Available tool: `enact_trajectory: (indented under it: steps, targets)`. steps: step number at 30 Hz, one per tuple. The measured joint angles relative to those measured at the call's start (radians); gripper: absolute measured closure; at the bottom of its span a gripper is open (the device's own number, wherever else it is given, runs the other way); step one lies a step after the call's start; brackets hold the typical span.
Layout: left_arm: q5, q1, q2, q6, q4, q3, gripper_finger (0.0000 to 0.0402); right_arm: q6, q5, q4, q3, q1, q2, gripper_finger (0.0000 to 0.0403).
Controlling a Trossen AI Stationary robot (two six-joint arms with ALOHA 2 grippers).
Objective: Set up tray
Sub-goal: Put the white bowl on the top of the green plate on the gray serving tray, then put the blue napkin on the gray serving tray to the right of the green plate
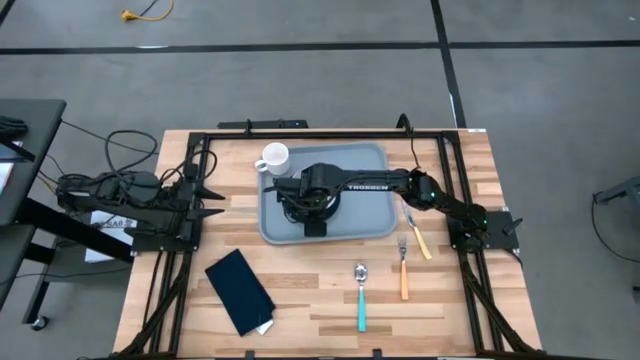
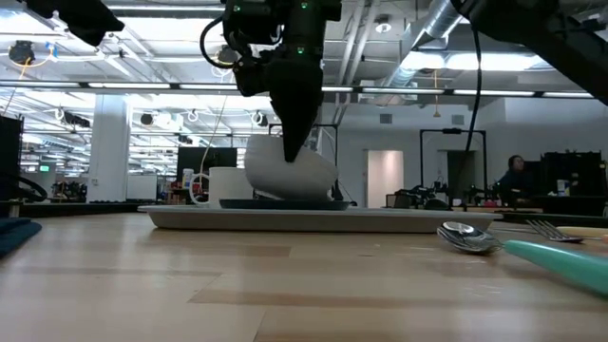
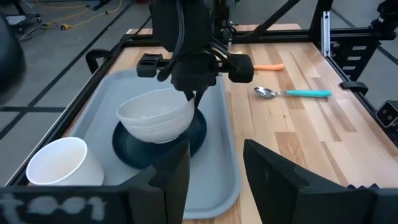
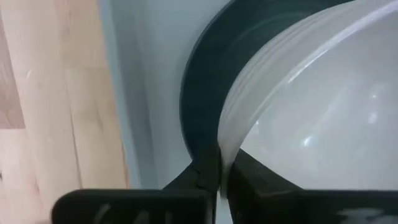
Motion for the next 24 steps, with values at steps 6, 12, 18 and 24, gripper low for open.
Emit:
enact_trajectory:
  steps: [6,12,18,24]
  targets:
    - [-0.001,0.000,0.000,-0.002,0.000,0.000,0.0260,0.000,0.002,0.000,0.000,0.000,0.000,0.0342]
    - [-0.001,0.000,0.000,-0.025,-0.002,0.000,0.0260,-0.002,0.006,-0.026,0.000,0.000,-0.002,0.0294]
    - [0.032,0.000,0.000,-0.046,-0.007,0.000,0.0260,-0.002,0.006,-0.123,0.004,0.000,-0.020,0.0274]
    - [0.059,0.000,0.037,-0.113,-0.027,-0.003,0.0260,-0.018,0.009,-0.132,0.009,0.013,-0.119,0.0268]
